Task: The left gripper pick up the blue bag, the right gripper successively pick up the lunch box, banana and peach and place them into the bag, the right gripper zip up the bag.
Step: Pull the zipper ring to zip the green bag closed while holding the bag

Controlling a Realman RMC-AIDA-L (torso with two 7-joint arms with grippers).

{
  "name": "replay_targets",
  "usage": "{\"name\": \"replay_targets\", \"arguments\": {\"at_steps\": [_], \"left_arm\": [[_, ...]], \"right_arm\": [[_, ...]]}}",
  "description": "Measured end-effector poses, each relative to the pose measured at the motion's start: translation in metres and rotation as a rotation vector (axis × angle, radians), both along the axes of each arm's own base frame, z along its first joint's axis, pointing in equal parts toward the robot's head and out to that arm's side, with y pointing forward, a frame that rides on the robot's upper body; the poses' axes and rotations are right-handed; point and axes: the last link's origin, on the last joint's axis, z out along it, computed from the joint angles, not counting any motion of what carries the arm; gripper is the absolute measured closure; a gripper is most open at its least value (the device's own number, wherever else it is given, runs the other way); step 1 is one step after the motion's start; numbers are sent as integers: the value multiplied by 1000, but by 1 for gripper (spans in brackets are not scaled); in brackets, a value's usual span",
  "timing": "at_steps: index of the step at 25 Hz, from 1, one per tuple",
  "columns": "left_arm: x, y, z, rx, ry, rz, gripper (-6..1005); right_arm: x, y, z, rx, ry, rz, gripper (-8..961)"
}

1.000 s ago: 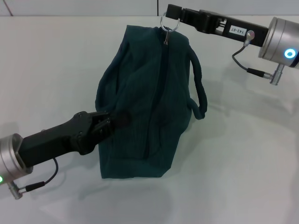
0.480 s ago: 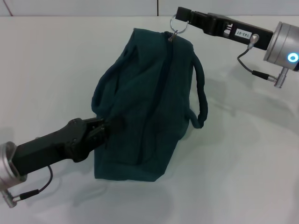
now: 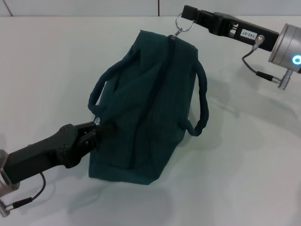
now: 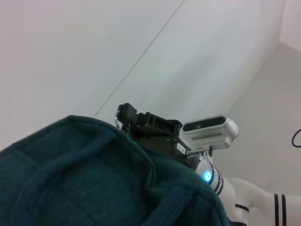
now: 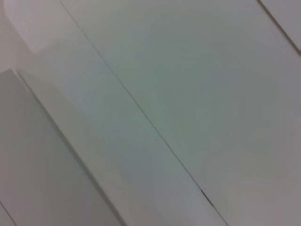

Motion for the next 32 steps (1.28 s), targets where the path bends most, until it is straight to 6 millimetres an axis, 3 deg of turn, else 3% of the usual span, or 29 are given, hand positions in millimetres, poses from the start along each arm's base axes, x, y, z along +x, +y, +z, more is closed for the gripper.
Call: {"name": "replay_targets", "arguments": {"at_steps": [15, 24, 32], "left_arm": [[4, 5, -1, 12, -7, -4, 922], [1, 8, 13, 108, -80, 53, 579], [-4, 20, 41, 210, -162, 119, 228]], "right_arm": [[-4, 1, 2, 24, 1, 29, 918], [-4, -1, 5, 31, 5, 47, 918], [6, -17, 13, 38, 75, 67, 917]]}}
